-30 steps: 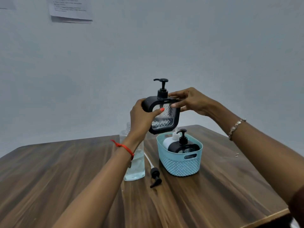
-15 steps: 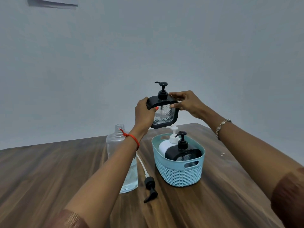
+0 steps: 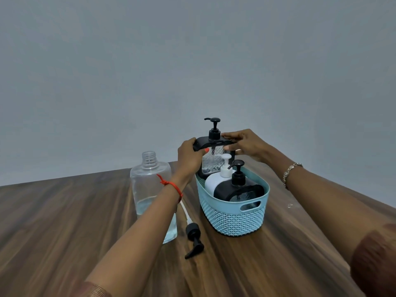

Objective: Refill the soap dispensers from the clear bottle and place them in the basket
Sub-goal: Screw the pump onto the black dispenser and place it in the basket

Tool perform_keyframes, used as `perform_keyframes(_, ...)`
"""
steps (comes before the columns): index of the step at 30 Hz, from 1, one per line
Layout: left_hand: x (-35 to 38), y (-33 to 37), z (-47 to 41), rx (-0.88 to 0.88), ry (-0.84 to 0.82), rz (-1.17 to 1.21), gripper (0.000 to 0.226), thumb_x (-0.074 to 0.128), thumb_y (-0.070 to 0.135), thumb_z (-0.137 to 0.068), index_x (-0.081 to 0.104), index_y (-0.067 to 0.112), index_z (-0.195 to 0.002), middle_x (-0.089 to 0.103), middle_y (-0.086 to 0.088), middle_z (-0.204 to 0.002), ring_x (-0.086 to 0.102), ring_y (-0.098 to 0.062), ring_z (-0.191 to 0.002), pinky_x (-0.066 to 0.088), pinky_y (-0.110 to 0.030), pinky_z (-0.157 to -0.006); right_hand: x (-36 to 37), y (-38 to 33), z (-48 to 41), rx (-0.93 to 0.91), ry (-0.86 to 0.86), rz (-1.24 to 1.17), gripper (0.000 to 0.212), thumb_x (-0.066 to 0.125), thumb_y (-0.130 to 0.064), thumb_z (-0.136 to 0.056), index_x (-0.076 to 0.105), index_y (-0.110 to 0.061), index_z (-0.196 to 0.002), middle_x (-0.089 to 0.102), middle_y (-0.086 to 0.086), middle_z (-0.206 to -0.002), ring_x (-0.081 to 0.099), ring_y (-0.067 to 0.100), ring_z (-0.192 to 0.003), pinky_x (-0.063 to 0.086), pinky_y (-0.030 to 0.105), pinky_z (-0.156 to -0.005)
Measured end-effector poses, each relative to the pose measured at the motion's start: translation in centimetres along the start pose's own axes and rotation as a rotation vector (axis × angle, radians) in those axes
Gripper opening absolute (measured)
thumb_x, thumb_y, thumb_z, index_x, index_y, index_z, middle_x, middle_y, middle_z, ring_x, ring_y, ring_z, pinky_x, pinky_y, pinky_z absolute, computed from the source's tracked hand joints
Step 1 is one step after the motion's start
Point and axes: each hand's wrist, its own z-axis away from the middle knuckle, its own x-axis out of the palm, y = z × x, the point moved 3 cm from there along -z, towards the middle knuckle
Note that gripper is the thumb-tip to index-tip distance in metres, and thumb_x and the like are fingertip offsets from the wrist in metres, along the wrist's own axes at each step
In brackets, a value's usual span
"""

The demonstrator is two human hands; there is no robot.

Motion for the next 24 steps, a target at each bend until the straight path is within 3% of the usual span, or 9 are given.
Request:
perform_keyframes(5,0.8,-0.7,0.3,-0.074,-0.055,-0.032,0.016,0.061,0.006,-0.087,0.064,-0.001,-0.101,0.06,-0.008,-0.091,0.056,-0.02,-0.085,0.044,-0.026,-0.073,-0.3,0.6,0.5,0.015,-0.012,0.051,0.045,0.062,0.01,-0.08,0.059,-0.004,-0.122,0.065,0.009,-0.111,0.061,0.02,-0.095,0.051,0.038,-0.088)
perform_keyframes(8,1.1,-1.6,0.8,-0.073,-0.06,-0.049,0.016,0.06,0.006,-0.087,0.066,0.002,-0.101,0.062,-0.007,-0.09,0.057,-0.017,-0.082,0.044,-0.016,-0.063,0.1,1.2,0.9,0.016,-0.005,0.074,0.043,0.062,0.01,-0.08,0.059,-0.001,-0.121,0.065,0.01,-0.113,0.061,0.021,-0.098,0.053,0.035,-0.087)
perform_keyframes(12,1.1,-1.6,0.8,-0.076,-0.072,-0.077,0.016,0.061,0.003,-0.086,0.067,0.001,-0.1,0.065,-0.01,-0.091,0.058,-0.02,-0.083,0.045,-0.025,-0.072,0.0,1.6,1.3,-0.014,0.065,0.1,0.04,0.067,0.008,-0.076,0.063,-0.001,-0.115,0.067,0.01,-0.106,0.063,0.018,-0.089,0.055,0.016,-0.067)
perform_keyframes(17,1.7,-2.5,1.7,-0.117,-0.139,-0.135,0.017,0.062,-0.002,-0.08,0.068,-0.007,-0.095,0.066,-0.02,-0.088,0.056,-0.024,-0.08,0.044,-0.032,-0.072,0.1,2.7,2.1,-0.038,0.1,0.296,0.034,0.069,0.009,-0.071,0.069,-0.001,-0.103,0.068,0.006,-0.092,0.06,0.007,-0.072,0.046,0.001,-0.058)
perform_keyframes(21,1.7,-2.7,2.1,-0.13,-0.168,-0.163,0.01,0.059,-0.006,-0.074,0.067,-0.005,-0.08,0.058,-0.017,-0.074,0.047,-0.02,-0.071,0.033,-0.026,-0.059,0.2,3.0,2.6,-0.037,0.04,0.362,0.037,0.059,0.016,-0.069,0.07,0.0,-0.101,0.067,0.003,-0.09,0.054,-0.008,-0.056,0.036,-0.001,-0.047)
perform_keyframes(24,1.9,-2.5,1.9,-0.099,-0.19,-0.293,0.015,0.057,-0.005,-0.071,0.058,0.01,-0.07,0.043,-0.013,-0.068,0.035,-0.017,-0.067,0.021,-0.025,-0.051,0.2,2.9,2.7,0.0,-0.015,0.44,0.029,0.055,0.013,-0.071,0.074,-0.004,-0.085,0.071,0.012,-0.087,0.05,0.005,-0.061,0.035,0.008,-0.047)
